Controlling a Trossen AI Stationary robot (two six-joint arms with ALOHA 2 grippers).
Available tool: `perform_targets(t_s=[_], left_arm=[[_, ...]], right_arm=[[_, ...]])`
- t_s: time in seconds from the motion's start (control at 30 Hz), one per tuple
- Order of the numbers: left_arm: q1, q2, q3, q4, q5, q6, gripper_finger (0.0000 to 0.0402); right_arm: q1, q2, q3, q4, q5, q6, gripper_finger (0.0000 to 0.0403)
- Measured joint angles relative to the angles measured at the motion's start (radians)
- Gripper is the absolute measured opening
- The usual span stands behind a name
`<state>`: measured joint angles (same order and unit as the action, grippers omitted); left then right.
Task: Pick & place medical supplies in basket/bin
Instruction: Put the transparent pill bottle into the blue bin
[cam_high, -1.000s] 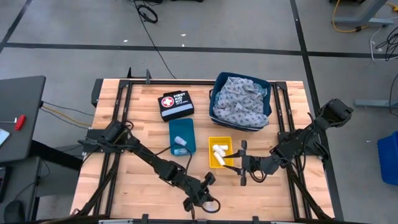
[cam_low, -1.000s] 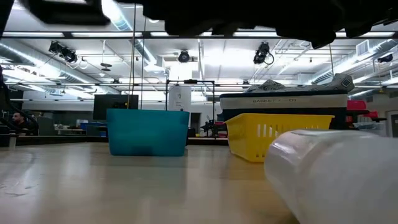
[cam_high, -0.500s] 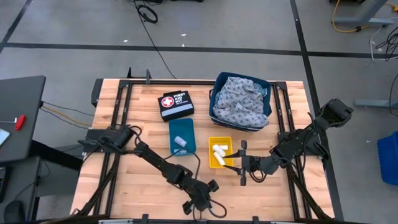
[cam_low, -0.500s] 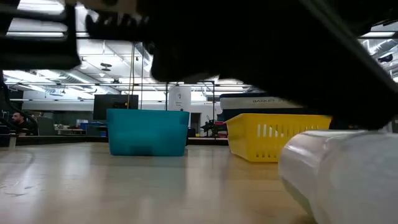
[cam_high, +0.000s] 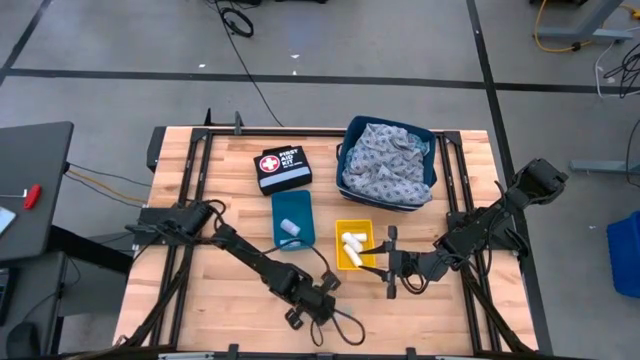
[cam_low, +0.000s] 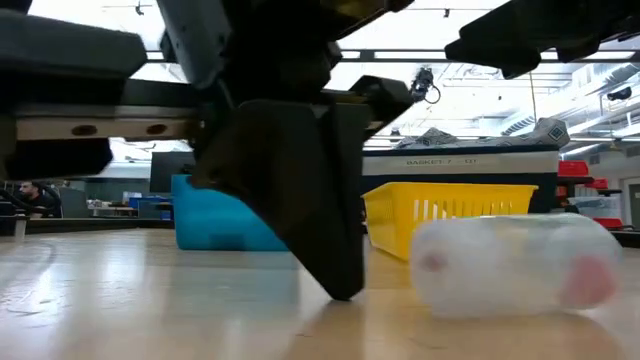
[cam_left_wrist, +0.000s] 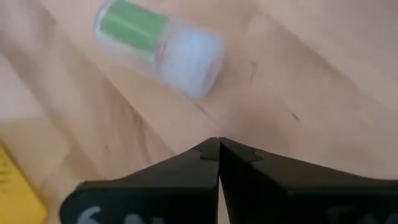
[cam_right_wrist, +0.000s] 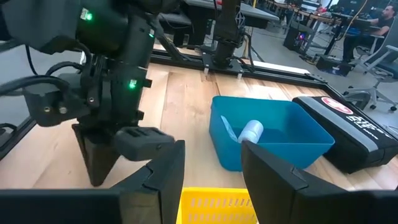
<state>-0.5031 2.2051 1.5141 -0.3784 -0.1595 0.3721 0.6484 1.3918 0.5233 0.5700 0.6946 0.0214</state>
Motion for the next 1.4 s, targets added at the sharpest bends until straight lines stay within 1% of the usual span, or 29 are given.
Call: perform_targets(t_s=[0.1,0.2,0.33,0.4,0.47,0.53,0.63,0.7,0.8,0.9,1.03,1.13,1.2,1.4], left_arm=[[-0.003,-0.008,-0.001,-0.046,-0.049,-0.056,0.0001],[-0.011,-0.028,-0.006,-0.048,-0.072,-0.061,0.0001],[-0.019,-0.072,-0.007,0.01,-0.134,-0.066,0.0001],[-0.019,-0.096,-0.005,0.035,-0.137,-0.067,0.0002],[-0.016,-0.101,-0.004,0.052,-0.111,-0.069,0.0009],[-0.008,-0.1,-0.007,0.051,-0.074,-0.077,0.002],[0.005,-0.102,-0.006,0.058,-0.036,-0.107,0.0044],[0.015,-0.102,-0.01,0.062,-0.011,-0.122,0.006],[0.027,-0.102,-0.012,0.064,0.015,-0.125,0.008],[0.037,-0.102,-0.012,0.084,0.053,-0.128,0.0094],[0.049,-0.102,-0.012,0.144,0.142,-0.145,0.0108],[0.052,-0.098,-0.012,0.171,0.188,-0.151,0.0117],[0.052,-0.093,-0.011,0.179,0.196,-0.153,0.0122],[0.044,-0.089,-0.01,0.178,0.22,-0.168,0.0139]], right_arm=[[0.0,0.0,0.0,0.001,0.0,0.0,0.0167],[0.004,0.0,0.0,0.0,-0.017,0.0,0.0167],[0.011,0.0,0.0,-0.003,-0.078,0.044,0.0167],[0.014,0.0,0.0,-0.024,-0.093,0.099,0.0168],[0.018,0.0,0.0,-0.073,-0.125,0.158,0.0172],[0.018,0.0,0.0,-0.137,-0.185,0.234,0.0182],[0.021,0.005,0.0,-0.235,-0.276,0.336,0.0207],[0.032,0.015,0.0,-0.275,-0.311,0.37,0.0224],[0.053,0.044,0.0,-0.285,-0.331,0.386,0.0239],[0.062,0.099,0.001,-0.281,-0.369,0.417,0.0242],[0.062,0.202,0.006,-0.224,-0.42,0.471,0.0243],[0.067,0.268,0.053,-0.206,-0.437,0.472,0.0243],[0.073,0.301,0.093,-0.201,-0.444,0.465,0.0243],[0.093,0.324,0.171,-0.211,-0.452,0.437,0.0243]])
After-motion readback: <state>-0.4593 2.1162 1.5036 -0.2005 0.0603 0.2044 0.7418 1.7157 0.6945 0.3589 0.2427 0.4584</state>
